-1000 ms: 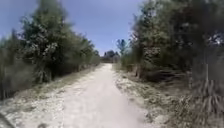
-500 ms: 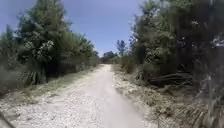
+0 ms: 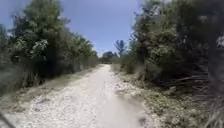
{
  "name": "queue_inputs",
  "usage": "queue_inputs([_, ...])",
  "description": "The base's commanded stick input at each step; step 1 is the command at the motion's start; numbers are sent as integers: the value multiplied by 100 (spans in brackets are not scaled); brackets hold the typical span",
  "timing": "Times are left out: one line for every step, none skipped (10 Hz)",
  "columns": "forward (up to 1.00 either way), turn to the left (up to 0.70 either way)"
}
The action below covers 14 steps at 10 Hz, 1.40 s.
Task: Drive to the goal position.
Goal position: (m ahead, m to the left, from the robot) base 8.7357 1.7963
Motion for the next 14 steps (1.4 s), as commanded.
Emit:
queue_inputs([50,0])
queue_inputs([50,0])
queue_inputs([50,0])
queue_inputs([50,0])
queue_inputs([50,0])
queue_inputs([50,0])
queue_inputs([50,0])
queue_inputs([50,0])
queue_inputs([50,0])
queue_inputs([50,0])
queue_inputs([50,0])
queue_inputs([50,2])
queue_inputs([50,4])
queue_inputs([50,14])
